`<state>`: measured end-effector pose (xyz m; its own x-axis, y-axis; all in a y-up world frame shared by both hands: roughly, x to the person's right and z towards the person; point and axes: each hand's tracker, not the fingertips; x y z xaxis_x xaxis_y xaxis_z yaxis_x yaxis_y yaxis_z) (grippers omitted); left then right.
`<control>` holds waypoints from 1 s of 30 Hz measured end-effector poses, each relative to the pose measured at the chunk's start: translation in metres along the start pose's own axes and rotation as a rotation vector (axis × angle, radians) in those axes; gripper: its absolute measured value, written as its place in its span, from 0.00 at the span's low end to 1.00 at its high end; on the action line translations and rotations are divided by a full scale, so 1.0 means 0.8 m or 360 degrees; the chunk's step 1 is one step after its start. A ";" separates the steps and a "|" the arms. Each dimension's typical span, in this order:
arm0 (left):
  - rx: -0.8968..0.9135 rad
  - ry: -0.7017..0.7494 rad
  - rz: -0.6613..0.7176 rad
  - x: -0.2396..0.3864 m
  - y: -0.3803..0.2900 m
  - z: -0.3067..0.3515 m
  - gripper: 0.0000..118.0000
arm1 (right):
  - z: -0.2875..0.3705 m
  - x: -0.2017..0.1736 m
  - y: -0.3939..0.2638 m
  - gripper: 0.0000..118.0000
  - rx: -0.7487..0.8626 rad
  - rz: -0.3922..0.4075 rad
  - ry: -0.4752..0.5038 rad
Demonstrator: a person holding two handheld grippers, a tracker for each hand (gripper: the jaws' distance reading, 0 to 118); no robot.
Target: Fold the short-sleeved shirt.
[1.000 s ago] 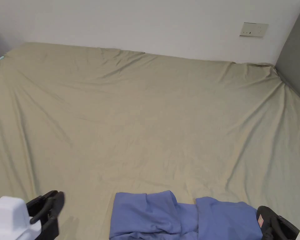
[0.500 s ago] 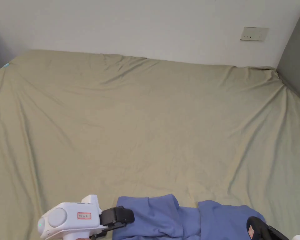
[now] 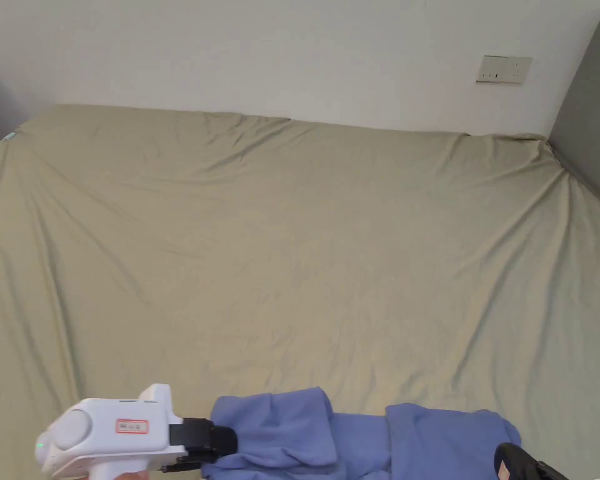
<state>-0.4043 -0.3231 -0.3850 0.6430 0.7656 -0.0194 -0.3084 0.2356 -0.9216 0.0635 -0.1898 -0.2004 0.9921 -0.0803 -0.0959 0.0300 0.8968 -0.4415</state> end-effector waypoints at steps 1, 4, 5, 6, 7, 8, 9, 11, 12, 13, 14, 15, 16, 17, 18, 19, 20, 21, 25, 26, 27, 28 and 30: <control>0.0016 0.0014 -0.0002 -0.002 0.001 0.020 0.10 | 0.000 0.000 0.001 0.00 0.0004 0.0004 0.0005; 0.0080 0.0216 -0.0111 -0.008 0.010 0.077 0.10 | -0.002 -0.003 0.002 0.00 0.0000 0.0021 0.0011; 0.0086 0.0284 -0.0137 -0.011 0.014 0.092 0.10 | -0.003 -0.004 0.002 0.00 0.0002 0.0019 0.0020; 0.0084 0.0363 -0.0170 -0.015 0.020 0.110 0.10 | -0.004 -0.006 0.002 0.00 0.0000 0.0020 0.0027; 0.0092 0.0431 -0.0181 -0.009 0.019 0.125 0.10 | -0.005 -0.007 0.002 0.00 -0.0004 0.0021 0.0035; 0.0101 0.0497 -0.0211 -0.006 0.021 0.137 0.10 | -0.005 -0.008 0.002 0.00 -0.0005 0.0023 0.0041; 0.0093 0.0589 -0.0269 0.001 0.023 0.147 0.10 | -0.006 -0.009 0.001 0.00 -0.0005 0.0030 0.0048; 0.0074 0.0761 -0.0395 0.025 0.025 0.152 0.10 | -0.008 -0.011 0.001 0.00 -0.0015 0.0032 0.0059; 0.0045 0.0767 -0.0427 0.041 0.025 0.149 0.10 | -0.010 -0.012 0.000 0.00 -0.0022 0.0033 0.0067; 0.0033 0.0768 -0.0448 0.057 0.024 0.142 0.10 | -0.010 -0.013 0.000 0.00 -0.0024 0.0034 0.0068; 0.0033 0.0744 -0.0432 0.071 0.024 0.134 0.10 | -0.011 -0.013 0.000 0.00 -0.0027 0.0033 0.0070; 0.0033 0.0729 -0.0431 0.086 0.027 0.123 0.10 | -0.011 -0.014 -0.001 0.00 -0.0029 0.0027 0.0073; 0.0028 0.0704 -0.0447 0.106 0.026 0.107 0.10 | -0.011 -0.013 -0.001 0.00 -0.0030 0.0020 0.0073; 0.0022 0.0686 -0.0510 0.124 0.022 0.092 0.10 | -0.010 -0.013 -0.001 0.00 -0.0030 0.0014 0.0073; -0.0013 0.0662 -0.0581 0.145 0.018 0.072 0.10 | -0.009 -0.012 -0.002 0.00 -0.0029 0.0006 0.0074; -0.0060 0.0639 -0.0646 0.162 0.017 0.051 0.10 | -0.008 -0.010 -0.003 0.00 -0.0033 0.0003 0.0072; -0.0077 0.0619 -0.0664 0.178 0.013 0.033 0.10 | -0.007 -0.008 -0.003 0.00 -0.0037 0.0004 0.0064; -0.0104 0.0594 -0.0687 0.196 0.007 0.009 0.10 | -0.006 -0.004 -0.004 0.00 -0.0042 0.0005 0.0055; -0.0308 0.0582 -0.0867 0.238 -0.018 -0.096 0.10 | -0.002 0.009 -0.007 0.00 -0.0064 -0.0016 0.0023; -0.0355 0.0562 -0.0882 0.244 -0.025 -0.117 0.10 | -0.001 0.012 -0.008 0.00 -0.0065 -0.0024 0.0016; -0.0359 0.0561 -0.0869 0.250 -0.034 -0.140 0.10 | 0.000 0.015 -0.009 0.00 -0.0065 -0.0034 0.0002; -0.0365 0.0560 -0.0869 0.255 -0.041 -0.160 0.10 | 0.002 0.018 -0.010 0.00 -0.0065 -0.0042 -0.0008; -0.0397 0.0551 -0.0896 0.258 -0.050 -0.192 0.10 | 0.004 0.023 -0.011 0.00 -0.0075 -0.0054 -0.0030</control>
<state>-0.1514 -0.2661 -0.4115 0.8565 0.3233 0.4023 0.2800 0.3638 -0.8884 0.0818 -0.1976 -0.1957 0.9928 -0.1014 -0.0635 0.0580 0.8720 -0.4860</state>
